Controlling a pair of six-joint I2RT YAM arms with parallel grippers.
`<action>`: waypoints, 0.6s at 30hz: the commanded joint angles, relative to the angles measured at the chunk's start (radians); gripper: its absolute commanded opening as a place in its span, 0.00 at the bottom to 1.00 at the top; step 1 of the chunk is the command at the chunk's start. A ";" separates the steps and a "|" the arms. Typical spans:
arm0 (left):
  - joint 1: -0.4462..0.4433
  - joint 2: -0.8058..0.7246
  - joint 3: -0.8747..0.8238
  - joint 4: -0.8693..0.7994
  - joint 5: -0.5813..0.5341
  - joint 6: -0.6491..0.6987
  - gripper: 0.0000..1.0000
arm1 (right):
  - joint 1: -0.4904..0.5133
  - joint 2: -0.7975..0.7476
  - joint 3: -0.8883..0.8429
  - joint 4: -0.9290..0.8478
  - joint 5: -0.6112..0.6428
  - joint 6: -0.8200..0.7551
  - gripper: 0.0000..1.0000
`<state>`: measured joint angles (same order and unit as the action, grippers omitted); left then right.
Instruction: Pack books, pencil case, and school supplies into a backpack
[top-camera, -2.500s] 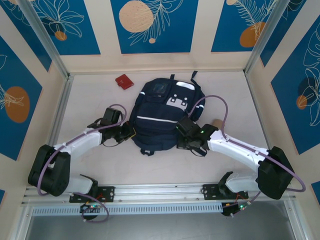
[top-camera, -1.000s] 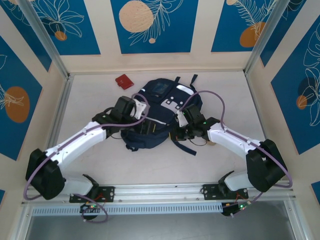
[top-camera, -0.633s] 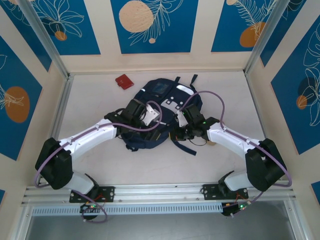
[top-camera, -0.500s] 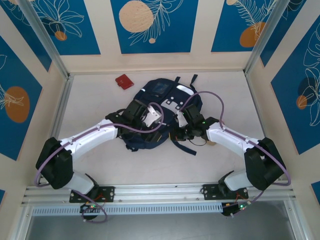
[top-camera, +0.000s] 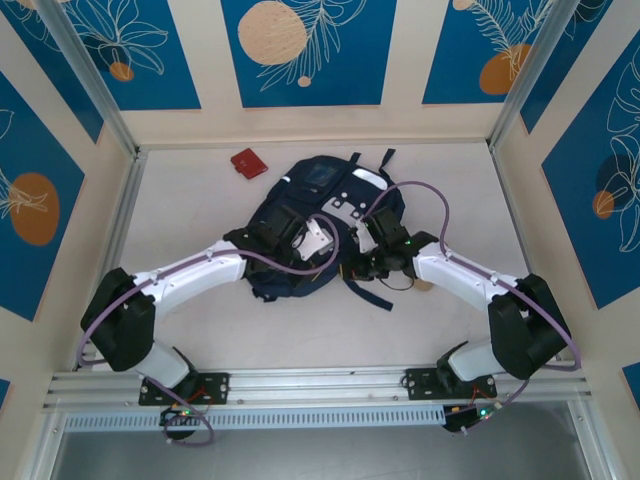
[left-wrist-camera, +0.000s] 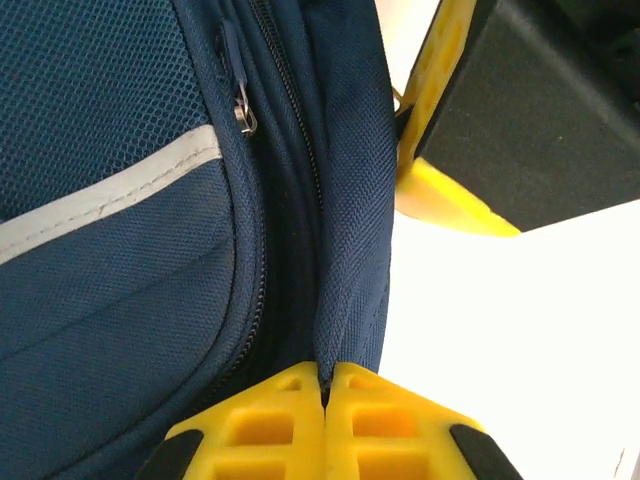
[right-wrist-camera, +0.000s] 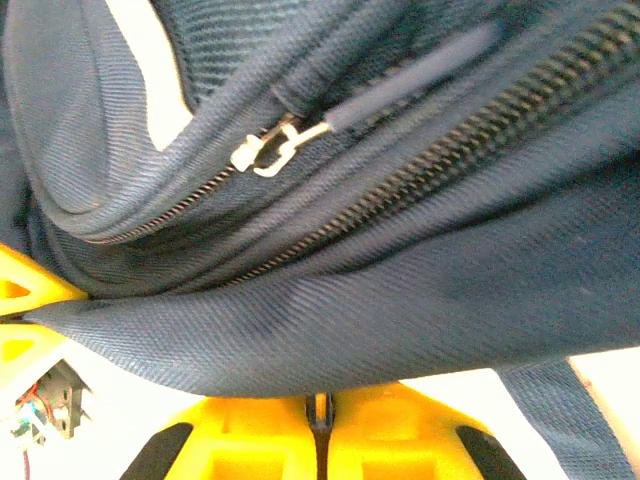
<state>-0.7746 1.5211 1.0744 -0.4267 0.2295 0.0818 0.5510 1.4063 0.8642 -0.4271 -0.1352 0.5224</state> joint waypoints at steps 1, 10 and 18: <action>0.001 -0.048 -0.013 -0.007 -0.131 0.006 0.00 | -0.065 -0.037 0.025 -0.076 0.116 -0.022 0.00; 0.001 -0.065 -0.042 0.014 -0.047 -0.024 0.00 | -0.197 -0.078 0.039 -0.132 0.194 -0.028 0.00; 0.003 -0.073 0.017 -0.004 0.065 -0.138 0.36 | -0.223 -0.099 0.076 -0.216 0.181 -0.008 0.34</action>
<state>-0.7841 1.4723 1.0561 -0.3477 0.2649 0.0216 0.3679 1.3540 0.9077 -0.5621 -0.0456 0.5037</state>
